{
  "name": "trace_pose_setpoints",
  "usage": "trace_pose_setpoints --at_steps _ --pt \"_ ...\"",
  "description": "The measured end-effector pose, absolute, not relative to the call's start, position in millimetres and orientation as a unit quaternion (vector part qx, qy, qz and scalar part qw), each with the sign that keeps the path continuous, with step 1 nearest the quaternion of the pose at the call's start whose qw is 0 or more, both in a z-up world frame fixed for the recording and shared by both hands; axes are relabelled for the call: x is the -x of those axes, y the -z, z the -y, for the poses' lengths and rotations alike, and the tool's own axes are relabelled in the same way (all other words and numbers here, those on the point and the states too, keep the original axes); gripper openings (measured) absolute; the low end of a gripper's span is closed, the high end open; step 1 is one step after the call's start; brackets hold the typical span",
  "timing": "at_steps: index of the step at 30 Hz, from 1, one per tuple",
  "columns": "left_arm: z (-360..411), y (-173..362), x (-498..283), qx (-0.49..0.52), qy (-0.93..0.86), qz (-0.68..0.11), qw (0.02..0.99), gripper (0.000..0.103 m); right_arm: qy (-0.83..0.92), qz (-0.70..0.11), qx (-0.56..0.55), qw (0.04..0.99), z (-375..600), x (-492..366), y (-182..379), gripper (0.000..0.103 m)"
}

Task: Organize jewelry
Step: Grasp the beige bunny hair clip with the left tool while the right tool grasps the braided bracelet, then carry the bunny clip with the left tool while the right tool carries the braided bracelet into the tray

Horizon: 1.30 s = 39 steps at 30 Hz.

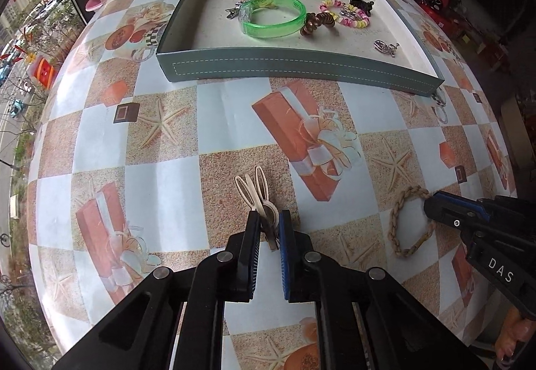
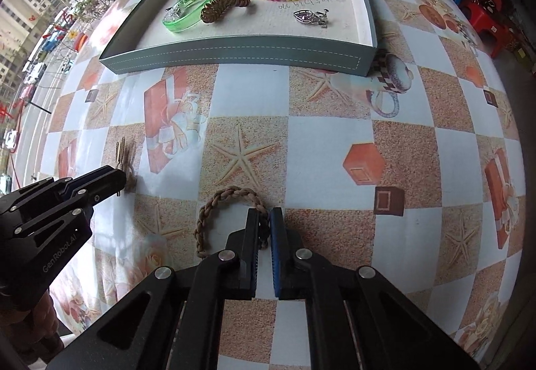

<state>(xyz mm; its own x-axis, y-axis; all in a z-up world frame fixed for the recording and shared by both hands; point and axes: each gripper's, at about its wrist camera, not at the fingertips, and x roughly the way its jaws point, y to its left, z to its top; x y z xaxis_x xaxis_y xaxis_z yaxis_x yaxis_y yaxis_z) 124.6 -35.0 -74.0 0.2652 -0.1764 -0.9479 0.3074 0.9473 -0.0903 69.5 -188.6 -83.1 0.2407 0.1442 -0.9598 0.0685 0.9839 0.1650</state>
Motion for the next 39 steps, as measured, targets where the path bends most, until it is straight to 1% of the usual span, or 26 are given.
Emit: trace_pose_setpoints --at_steps 15,39 --pt "26 56 -128 -0.053 0.16 -0.575 0.801 0.023 -0.027 -0.61 -0.143 0.779 207 -74 73 0.007" --pt "35 9 -160 -0.046 0.173 -0.533 0.827 0.023 -0.046 -0.565 -0.186 0.803 236 -110 15 0.007"
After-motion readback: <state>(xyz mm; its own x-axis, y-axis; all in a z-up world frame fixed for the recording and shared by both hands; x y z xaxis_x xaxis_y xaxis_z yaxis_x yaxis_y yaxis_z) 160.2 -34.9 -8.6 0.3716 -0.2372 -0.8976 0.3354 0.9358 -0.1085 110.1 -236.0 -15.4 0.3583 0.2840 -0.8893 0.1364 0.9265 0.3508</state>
